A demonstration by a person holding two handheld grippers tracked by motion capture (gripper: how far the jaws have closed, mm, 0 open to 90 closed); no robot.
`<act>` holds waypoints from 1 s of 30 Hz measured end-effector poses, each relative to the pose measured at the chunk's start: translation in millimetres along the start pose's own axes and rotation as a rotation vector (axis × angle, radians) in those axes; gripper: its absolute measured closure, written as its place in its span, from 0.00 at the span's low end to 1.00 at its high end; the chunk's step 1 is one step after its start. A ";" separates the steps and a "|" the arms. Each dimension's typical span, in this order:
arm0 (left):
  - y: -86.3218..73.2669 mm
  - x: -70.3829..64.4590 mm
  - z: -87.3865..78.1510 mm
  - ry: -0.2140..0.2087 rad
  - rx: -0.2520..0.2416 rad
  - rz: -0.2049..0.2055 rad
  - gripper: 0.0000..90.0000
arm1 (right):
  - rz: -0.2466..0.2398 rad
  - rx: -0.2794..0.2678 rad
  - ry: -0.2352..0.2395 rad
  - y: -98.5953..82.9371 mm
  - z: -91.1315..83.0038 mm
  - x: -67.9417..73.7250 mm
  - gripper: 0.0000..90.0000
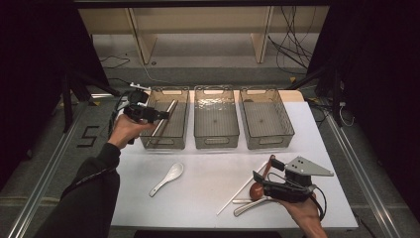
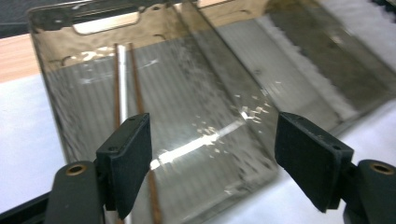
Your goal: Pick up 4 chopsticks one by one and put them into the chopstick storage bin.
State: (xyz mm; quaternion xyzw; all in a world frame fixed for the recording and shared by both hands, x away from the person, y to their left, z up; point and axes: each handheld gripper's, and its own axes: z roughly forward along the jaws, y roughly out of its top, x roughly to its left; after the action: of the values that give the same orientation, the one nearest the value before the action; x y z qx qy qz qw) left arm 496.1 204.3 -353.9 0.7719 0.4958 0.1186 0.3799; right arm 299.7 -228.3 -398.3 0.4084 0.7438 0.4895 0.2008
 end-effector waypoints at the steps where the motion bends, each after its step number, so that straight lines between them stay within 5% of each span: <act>1: -3.6 -3.7 -4.1 -0.014 -0.011 0.002 0.28 | -0.005 0.006 0.002 1.0 0.0 -0.6 0.30; 7: -27.8 -23.6 -24.9 -0.077 -0.045 0.016 0.26 | -0.067 0.048 0.041 9.5 3.0 -2.8 0.30; 14: -58.7 -45.8 -41.4 -0.099 -0.065 0.055 0.25 | -0.187 0.147 0.095 24.3 12.8 -7.6 0.30; 30: -117.6 -82.7 -50.8 -0.122 -0.090 0.148 0.25 | -0.480 0.481 0.249 43.0 56.2 -12.8 0.31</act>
State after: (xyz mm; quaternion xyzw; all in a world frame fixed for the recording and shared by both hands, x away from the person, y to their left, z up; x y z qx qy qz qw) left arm 348.5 183.3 -386.0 0.7943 0.4075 0.1212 0.4340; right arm 364.1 -198.9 -385.9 0.1949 0.9311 0.2855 0.1160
